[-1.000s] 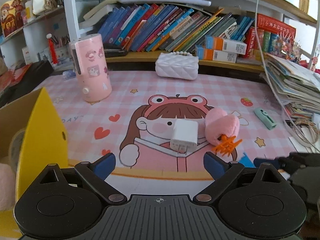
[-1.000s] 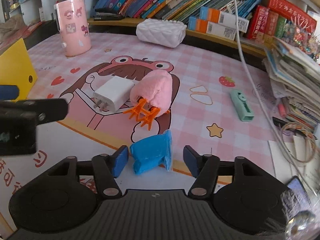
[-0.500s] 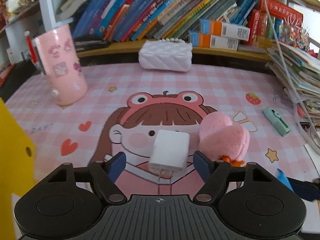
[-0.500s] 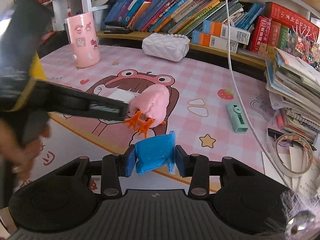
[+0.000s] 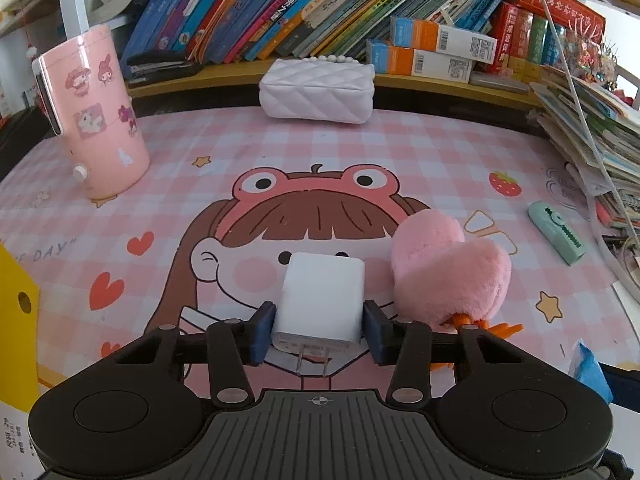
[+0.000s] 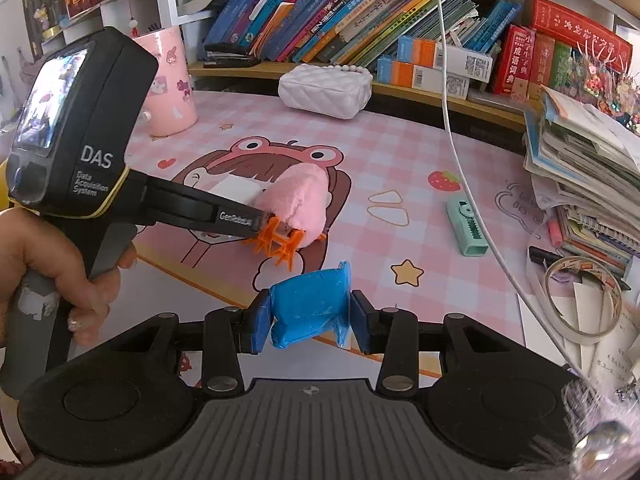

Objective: Organize objects
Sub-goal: 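Grasp the white charger plug with the left gripper while the right gripper grasps the blue toy piece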

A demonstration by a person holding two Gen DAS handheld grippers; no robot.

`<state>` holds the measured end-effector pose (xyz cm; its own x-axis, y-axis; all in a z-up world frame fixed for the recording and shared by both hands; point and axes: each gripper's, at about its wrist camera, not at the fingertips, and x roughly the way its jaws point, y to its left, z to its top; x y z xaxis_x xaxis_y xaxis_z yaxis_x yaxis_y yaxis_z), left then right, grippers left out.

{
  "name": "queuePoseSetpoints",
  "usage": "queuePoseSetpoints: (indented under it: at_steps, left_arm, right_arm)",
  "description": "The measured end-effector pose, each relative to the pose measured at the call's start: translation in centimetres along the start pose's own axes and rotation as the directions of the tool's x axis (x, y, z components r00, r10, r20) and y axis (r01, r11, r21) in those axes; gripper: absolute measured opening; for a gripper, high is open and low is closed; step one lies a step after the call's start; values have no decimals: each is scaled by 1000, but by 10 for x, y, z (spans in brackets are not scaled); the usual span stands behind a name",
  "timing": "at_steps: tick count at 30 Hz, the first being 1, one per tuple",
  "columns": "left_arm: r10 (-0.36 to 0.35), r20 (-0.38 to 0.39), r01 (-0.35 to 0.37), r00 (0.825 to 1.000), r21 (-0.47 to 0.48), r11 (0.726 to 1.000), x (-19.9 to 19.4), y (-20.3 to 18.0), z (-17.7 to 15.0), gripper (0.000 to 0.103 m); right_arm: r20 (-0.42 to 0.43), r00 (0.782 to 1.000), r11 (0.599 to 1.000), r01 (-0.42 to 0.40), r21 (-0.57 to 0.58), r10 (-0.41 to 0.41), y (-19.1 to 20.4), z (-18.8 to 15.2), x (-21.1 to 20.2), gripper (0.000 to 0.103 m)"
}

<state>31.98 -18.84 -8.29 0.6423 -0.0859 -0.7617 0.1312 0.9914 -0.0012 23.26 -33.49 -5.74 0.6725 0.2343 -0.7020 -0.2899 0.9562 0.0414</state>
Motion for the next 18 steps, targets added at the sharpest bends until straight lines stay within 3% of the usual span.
queuePoseSetpoints:
  at_steps: [4,18]
  left_arm:
    - [-26,-23,25,999,-49,998,-10,8,-2,44]
    - [-98,9,99,995,-135,986,-87,30,-42,41]
  right_arm:
    - [-1,1000,1000,3,4,-3,1,0,-1,38]
    - [-15,1000,999,6,37,-5,16,-1,-10,38]
